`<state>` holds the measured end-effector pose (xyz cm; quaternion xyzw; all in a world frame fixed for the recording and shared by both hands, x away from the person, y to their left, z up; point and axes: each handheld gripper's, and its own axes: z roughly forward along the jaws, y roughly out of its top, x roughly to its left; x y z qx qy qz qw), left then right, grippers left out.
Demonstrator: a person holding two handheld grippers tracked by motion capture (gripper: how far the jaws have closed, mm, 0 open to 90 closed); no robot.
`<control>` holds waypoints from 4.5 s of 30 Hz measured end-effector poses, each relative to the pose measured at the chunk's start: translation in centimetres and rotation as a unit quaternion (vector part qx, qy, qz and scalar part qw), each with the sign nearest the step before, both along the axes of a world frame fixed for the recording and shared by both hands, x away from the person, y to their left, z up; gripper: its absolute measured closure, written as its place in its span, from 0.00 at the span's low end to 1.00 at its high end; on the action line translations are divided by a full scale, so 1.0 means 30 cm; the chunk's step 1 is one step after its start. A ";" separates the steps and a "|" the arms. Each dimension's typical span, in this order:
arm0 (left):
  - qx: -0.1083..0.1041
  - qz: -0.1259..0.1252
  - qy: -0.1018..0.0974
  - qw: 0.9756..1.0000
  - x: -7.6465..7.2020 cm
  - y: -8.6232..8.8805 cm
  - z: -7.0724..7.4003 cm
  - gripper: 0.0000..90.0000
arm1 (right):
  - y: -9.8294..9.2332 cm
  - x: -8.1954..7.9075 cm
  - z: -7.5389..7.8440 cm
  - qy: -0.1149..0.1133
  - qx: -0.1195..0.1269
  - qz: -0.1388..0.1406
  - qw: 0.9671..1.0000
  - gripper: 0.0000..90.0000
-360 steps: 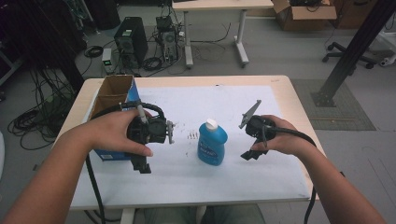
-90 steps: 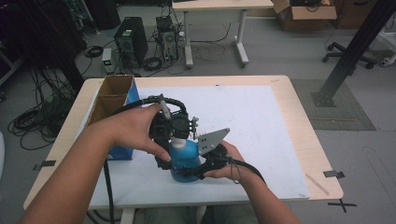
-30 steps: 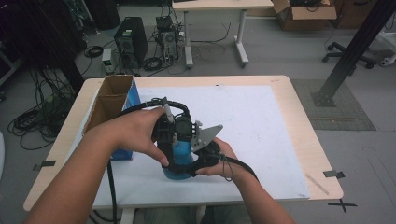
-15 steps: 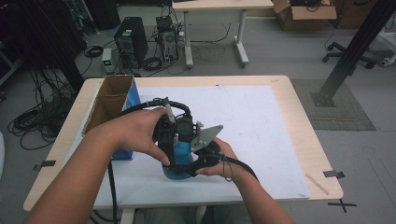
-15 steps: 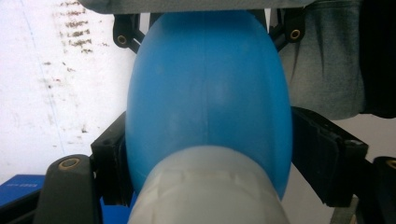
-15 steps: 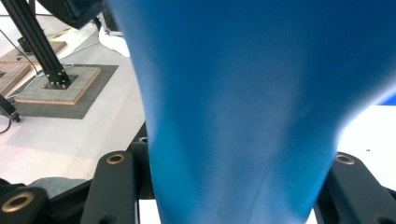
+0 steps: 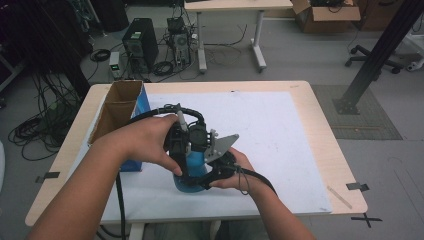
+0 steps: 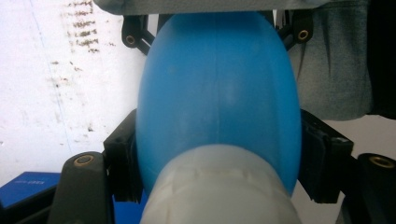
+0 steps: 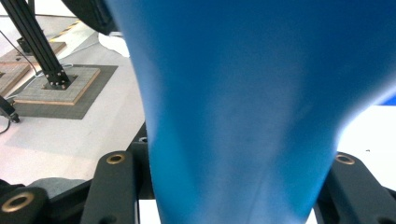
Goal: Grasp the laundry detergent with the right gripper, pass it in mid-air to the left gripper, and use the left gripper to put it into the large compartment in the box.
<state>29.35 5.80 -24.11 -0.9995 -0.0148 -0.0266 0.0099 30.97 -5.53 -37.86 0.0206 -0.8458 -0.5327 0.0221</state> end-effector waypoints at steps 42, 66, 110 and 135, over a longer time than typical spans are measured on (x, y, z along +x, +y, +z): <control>0.021 -0.009 -0.017 1.000 -0.006 0.000 0.006 0.42 | 0.015 -0.007 0.005 -0.006 0.004 -0.002 1.000 0.50; 0.024 -0.022 -0.025 0.999 -0.012 -0.006 0.022 0.43 | -0.021 -0.016 0.003 -0.015 0.050 -0.039 0.998 0.26; -0.029 0.203 -0.072 0.976 0.058 0.050 0.168 0.42 | -0.314 0.018 0.171 -0.044 -0.015 -0.103 0.994 0.00; -0.056 0.417 -0.062 0.905 0.143 0.193 0.304 0.42 | -0.463 0.115 0.271 -0.067 -0.218 -0.121 0.966 0.02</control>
